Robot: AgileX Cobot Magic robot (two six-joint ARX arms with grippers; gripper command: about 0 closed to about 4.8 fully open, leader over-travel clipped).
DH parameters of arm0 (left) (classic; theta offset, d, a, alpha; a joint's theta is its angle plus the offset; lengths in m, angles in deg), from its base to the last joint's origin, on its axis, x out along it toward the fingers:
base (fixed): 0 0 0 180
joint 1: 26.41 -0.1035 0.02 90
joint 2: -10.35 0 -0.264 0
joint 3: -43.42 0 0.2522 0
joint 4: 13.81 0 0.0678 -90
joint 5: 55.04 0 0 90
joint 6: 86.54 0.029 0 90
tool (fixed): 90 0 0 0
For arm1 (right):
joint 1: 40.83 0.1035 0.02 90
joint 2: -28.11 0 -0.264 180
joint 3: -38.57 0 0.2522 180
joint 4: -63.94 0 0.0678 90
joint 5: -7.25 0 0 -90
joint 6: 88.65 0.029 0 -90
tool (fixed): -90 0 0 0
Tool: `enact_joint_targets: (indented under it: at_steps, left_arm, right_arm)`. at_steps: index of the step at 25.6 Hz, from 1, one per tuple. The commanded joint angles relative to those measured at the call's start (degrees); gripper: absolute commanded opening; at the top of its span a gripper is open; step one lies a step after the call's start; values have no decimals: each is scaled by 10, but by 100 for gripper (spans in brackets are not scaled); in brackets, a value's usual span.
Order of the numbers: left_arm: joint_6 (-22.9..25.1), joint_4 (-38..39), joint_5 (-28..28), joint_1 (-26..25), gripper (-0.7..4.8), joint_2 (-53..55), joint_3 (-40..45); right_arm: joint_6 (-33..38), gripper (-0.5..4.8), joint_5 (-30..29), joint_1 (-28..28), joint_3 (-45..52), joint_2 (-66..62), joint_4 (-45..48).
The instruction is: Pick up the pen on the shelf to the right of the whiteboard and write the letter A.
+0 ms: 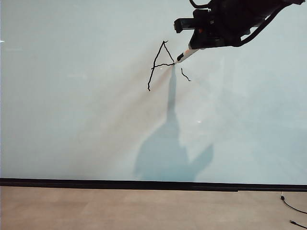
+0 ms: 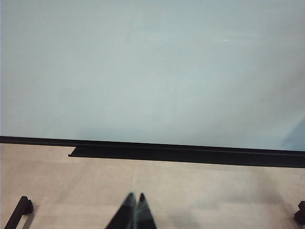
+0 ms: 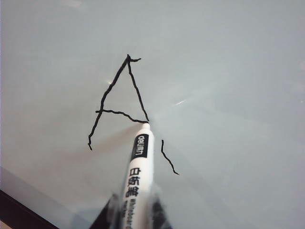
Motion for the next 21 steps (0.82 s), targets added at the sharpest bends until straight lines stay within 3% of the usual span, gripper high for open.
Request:
enact_joint_targets:
  at_steps: [1, 10, 16, 21]
  left_arm:
    - [3, -3, 2, 0, -4, 0, -2]
    - [3, -3, 2, 0, -4, 0, -2]
    - [2, -3, 2, 0, -4, 0, -2]
    - [3, -3, 2, 0, -5, 0, -2]
  right_arm:
    - [-3, -5, 16, -4, 4, 7, 12]
    - [-3, -5, 15, -2, 7, 15, 9]
    - [-22, -5, 25, 28, 16, 63, -32]
    - [-23, -5, 87, 69, 82, 149, -29]
